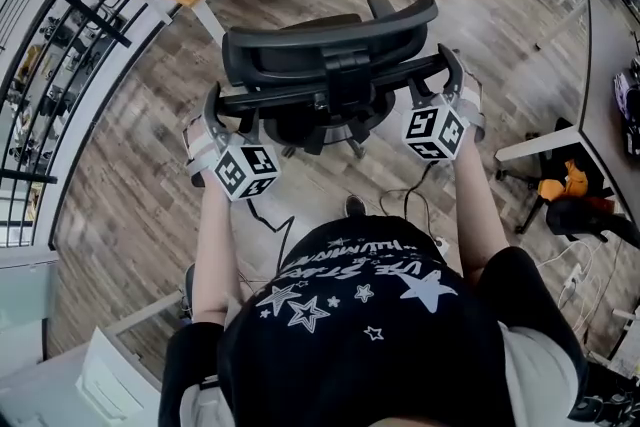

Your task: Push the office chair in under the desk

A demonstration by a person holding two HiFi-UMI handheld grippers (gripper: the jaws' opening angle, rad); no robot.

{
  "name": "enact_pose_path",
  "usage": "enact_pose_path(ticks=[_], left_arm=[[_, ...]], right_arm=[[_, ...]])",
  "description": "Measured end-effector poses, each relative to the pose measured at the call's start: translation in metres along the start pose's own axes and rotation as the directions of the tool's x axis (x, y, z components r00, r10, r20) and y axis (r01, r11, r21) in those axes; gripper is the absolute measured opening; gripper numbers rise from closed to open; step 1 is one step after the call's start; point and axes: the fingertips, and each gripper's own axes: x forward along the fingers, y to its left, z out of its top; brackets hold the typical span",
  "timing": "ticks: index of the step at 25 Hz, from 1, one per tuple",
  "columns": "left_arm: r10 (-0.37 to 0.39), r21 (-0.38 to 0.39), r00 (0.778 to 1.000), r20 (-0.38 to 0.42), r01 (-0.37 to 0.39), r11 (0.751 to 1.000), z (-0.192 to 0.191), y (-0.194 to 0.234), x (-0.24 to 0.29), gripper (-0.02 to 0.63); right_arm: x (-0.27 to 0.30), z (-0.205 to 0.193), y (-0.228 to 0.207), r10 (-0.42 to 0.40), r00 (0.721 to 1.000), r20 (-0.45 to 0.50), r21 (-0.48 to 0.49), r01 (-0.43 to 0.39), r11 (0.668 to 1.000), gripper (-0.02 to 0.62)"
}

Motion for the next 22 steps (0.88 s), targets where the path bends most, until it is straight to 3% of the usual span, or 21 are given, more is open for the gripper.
enact_pose_path(ticks=[3, 9, 22], left_arm=[[0.050, 0.058, 0.999, -0.018, -0.049, 0.997, 0.001, 0.007, 0.004, 0.309], [0.106, 0.095, 0.994, -0.013, -0.104, 0.990, 0.003, 0.005, 0.009, 0.308], [0.092, 0.069, 0.993, -0.073, -0.087, 0.994, 0.014, 0.011, 0.048, 0.310]], right_arm=[[0.002, 0.001, -0.002, -0.005, 1.000, 0.013, -0.024, 0.005, 1.000, 0.324], [0.007, -0.001, -0.004, -0.002, 1.000, 0.013, -0.024, 0.002, 1.000, 0.319], [0.045, -0.003, -0.019, 0.012, 0.998, 0.059, -0.022, -0.011, 1.000, 0.318]])
